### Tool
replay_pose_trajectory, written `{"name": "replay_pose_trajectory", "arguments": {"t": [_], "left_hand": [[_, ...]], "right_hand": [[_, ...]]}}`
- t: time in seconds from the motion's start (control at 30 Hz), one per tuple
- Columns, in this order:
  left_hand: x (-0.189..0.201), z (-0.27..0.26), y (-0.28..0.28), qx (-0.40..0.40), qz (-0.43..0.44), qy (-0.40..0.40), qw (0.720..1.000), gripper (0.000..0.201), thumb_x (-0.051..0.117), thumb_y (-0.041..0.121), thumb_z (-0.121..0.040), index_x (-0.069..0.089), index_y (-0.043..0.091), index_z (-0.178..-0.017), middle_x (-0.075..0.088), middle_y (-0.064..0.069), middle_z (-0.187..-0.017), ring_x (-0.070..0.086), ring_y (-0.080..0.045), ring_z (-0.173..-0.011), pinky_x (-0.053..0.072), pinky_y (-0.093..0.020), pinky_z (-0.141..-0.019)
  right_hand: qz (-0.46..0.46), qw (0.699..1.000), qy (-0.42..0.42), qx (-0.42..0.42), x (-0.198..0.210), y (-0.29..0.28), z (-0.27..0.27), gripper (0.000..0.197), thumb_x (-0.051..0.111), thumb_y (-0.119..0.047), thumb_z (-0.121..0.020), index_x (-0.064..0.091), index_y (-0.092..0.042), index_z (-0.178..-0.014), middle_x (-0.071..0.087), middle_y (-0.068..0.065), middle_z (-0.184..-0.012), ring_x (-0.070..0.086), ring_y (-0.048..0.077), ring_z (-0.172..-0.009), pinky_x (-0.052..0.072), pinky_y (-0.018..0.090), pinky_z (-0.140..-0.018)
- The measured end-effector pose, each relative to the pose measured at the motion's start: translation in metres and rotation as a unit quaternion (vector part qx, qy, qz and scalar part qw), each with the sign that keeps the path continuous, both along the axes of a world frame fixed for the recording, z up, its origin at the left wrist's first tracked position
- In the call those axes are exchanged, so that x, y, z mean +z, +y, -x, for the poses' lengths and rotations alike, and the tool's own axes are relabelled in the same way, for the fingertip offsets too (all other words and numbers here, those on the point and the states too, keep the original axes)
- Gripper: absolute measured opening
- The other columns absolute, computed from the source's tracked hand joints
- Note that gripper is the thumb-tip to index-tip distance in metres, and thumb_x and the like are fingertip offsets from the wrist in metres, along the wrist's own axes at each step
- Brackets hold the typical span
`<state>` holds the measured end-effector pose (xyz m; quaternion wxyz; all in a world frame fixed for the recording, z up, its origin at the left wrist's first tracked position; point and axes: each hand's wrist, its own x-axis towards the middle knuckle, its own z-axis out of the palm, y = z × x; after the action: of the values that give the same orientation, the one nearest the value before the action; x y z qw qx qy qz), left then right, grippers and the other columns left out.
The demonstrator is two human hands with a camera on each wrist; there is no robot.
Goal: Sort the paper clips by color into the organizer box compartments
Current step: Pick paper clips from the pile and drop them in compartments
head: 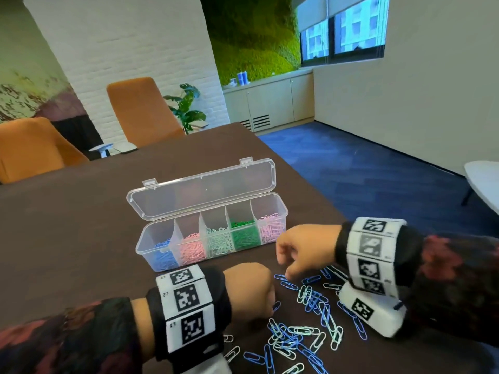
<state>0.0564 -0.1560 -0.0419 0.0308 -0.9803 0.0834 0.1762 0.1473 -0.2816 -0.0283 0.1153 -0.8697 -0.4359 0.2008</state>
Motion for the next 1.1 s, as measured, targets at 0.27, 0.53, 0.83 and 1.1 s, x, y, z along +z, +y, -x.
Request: {"name": "replay_pose_trajectory", "arguments": {"t": [0.27,0.53,0.83,1.1], "left_hand": [[-0.001,0.008,0.015,0.035,0.050,-0.034,0.998,0.021,0.062,0.023,-0.086,0.056,0.014,-0.104,0.054,0.006,-0.082,0.056,-0.022,-0.099,0.035,-0.024,-0.074],[-0.002,0.007,0.014,-0.021,-0.018,-0.015,1.000,0.023,0.051,0.020,-0.091,0.064,0.003,-0.099,0.064,-0.016,-0.104,0.057,-0.031,-0.097,0.041,-0.034,-0.080],[-0.004,0.016,0.031,0.072,0.233,0.049,0.969,0.014,0.054,0.006,-0.088,0.059,0.010,-0.101,0.052,0.006,-0.072,0.053,0.001,-0.056,0.039,-0.009,-0.058],[0.006,0.016,0.045,0.318,0.703,0.204,0.603,0.008,0.049,0.006,-0.065,0.057,0.008,-0.067,0.055,-0.011,-0.068,0.061,-0.022,-0.056,0.052,-0.026,-0.050]], "right_hand": [[0.132,0.983,-0.095,0.085,-0.007,0.024,0.014,0.014,0.059,-0.021,-0.090,0.064,-0.008,-0.092,0.050,0.002,-0.071,0.047,0.017,-0.075,0.035,0.023,-0.056],[0.076,0.985,-0.113,0.104,-0.011,0.017,0.020,0.031,0.059,-0.008,-0.084,0.040,-0.021,-0.063,0.042,-0.007,-0.065,0.039,0.010,-0.061,0.026,0.015,-0.051],[-0.046,0.988,0.139,-0.045,-0.001,0.002,0.005,0.026,0.045,-0.001,-0.090,0.061,-0.011,-0.109,0.045,-0.005,-0.067,0.039,0.005,-0.052,0.034,0.011,-0.046],[-0.324,0.727,0.550,-0.252,0.000,-0.033,-0.016,0.016,0.036,-0.004,-0.082,0.048,-0.003,-0.071,0.048,0.012,-0.066,0.048,0.019,-0.046,0.031,0.018,-0.032]]}}
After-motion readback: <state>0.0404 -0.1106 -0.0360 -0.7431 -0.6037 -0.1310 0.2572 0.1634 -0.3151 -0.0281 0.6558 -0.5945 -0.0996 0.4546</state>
